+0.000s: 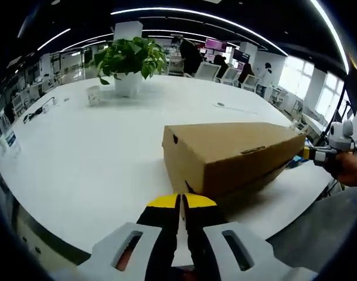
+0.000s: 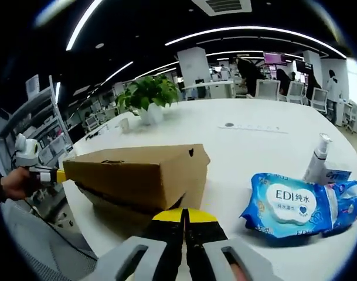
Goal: Operate the shoe box by opening the lid, removing the specified soft item, and placing it in the target area until the item is outside and the box remains undamaged.
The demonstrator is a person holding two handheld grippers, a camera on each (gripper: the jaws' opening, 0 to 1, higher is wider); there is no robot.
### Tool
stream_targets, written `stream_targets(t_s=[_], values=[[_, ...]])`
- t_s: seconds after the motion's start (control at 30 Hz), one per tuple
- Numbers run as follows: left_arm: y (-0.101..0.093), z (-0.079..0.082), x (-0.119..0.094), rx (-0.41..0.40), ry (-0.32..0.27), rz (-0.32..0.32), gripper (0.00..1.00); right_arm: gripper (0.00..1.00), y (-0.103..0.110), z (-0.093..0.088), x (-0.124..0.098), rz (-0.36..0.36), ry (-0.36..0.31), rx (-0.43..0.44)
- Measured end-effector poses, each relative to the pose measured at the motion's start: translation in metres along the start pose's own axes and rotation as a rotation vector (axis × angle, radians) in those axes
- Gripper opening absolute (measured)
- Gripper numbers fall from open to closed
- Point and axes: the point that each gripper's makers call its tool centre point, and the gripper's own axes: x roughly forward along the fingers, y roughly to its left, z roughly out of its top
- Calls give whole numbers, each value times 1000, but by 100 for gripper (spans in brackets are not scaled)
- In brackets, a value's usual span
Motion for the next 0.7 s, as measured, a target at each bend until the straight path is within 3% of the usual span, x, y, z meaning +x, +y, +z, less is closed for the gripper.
stream_targets(t_s=[0.33, 0.57, 0.7], values=[[-3, -1, -2, -12, -3, -6, 0, 0, -1, -8, 1, 8, 18, 6], [-1, 9, -6, -79, -49, -8, 2, 0, -9, -2, -9, -11, 15, -35], [1, 17, -7, -177, -90, -17, 9, 2, -14, 17, -15, -9, -68, 36]])
